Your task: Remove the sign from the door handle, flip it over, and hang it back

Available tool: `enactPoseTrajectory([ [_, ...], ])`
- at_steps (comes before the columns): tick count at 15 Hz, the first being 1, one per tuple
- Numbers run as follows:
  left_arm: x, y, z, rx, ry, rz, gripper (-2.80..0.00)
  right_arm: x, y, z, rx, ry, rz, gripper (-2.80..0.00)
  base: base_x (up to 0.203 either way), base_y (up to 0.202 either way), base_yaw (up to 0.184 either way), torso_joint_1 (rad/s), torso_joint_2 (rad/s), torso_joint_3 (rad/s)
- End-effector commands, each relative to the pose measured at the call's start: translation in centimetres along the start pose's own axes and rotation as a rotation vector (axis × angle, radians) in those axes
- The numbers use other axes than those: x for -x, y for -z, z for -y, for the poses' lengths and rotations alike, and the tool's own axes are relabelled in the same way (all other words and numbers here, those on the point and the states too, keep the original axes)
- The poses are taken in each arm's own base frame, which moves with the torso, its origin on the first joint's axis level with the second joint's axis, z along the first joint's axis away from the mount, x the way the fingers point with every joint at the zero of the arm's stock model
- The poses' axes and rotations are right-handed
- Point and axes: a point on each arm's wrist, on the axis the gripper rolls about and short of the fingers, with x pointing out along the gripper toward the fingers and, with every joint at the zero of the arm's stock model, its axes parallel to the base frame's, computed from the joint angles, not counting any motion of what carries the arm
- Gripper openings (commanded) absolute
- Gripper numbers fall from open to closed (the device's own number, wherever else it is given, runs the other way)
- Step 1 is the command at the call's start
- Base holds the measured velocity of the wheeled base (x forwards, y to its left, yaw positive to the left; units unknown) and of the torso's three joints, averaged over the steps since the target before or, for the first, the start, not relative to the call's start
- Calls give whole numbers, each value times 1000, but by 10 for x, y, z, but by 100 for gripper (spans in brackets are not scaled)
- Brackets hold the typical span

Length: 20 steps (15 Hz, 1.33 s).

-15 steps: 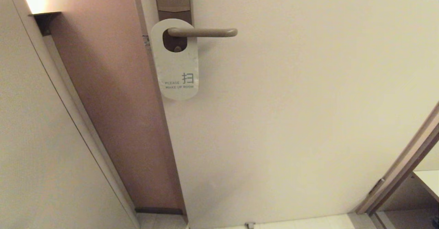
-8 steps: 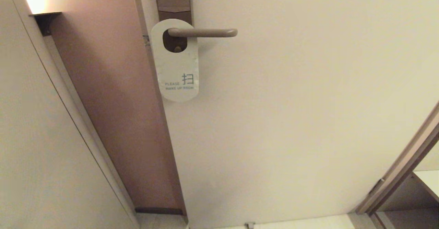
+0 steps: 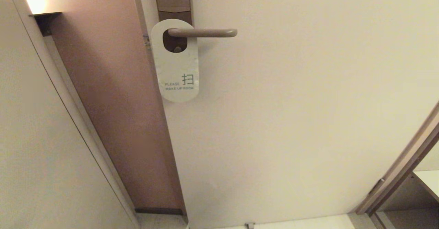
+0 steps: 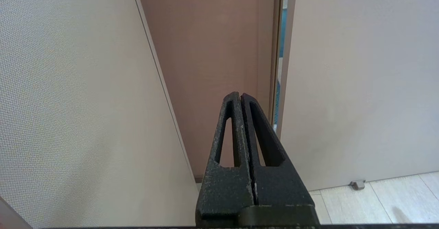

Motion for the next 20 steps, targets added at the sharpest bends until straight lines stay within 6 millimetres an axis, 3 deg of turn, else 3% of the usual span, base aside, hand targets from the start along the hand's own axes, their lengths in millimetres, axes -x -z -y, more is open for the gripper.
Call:
enactPoseTrajectory([
  [1,0,0,0,-1,0,1,-280,0,0,0,-1,-1,2,-280,0,0,0,0,0,0],
  [20,0,0,0,-1,0,1,-280,0,0,0,-9,7,1,-280,0,0,0,0,0,0],
])
